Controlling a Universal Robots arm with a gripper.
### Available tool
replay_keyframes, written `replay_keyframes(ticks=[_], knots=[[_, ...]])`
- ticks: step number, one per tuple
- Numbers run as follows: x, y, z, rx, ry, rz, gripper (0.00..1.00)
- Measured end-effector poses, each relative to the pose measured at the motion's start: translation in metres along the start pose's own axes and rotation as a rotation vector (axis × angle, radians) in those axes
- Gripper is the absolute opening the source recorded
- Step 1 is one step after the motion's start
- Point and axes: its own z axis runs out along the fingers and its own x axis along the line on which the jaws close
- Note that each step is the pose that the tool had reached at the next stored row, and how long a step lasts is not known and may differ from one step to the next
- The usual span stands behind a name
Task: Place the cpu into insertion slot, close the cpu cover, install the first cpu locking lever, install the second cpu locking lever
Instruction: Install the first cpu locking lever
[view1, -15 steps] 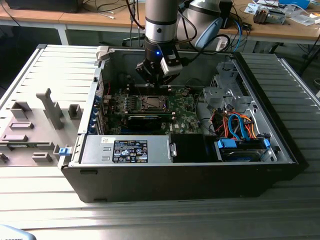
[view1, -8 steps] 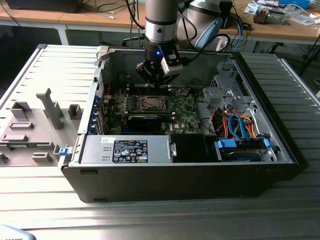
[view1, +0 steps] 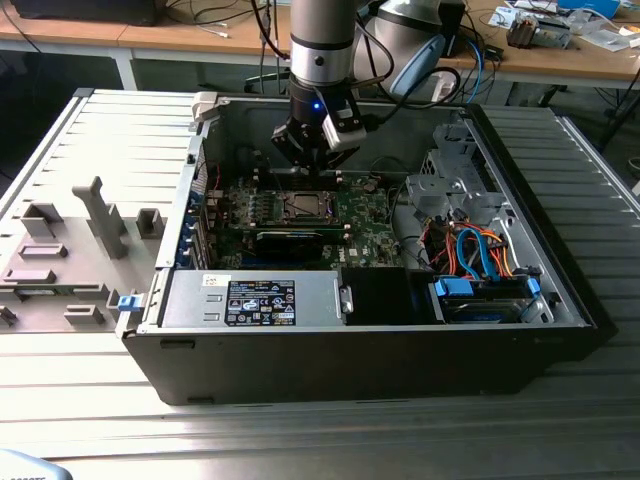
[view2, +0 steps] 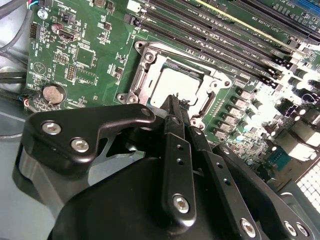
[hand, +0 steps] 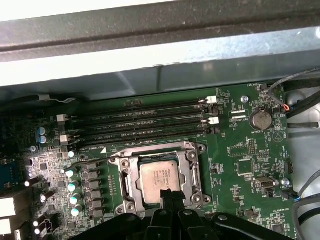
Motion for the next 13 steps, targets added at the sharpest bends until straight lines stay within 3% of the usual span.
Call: replay_keyframes(ticks=[13], knots=[[0.0,0.0,0.0,-0.0006,-0.001,-0.032,0.11]])
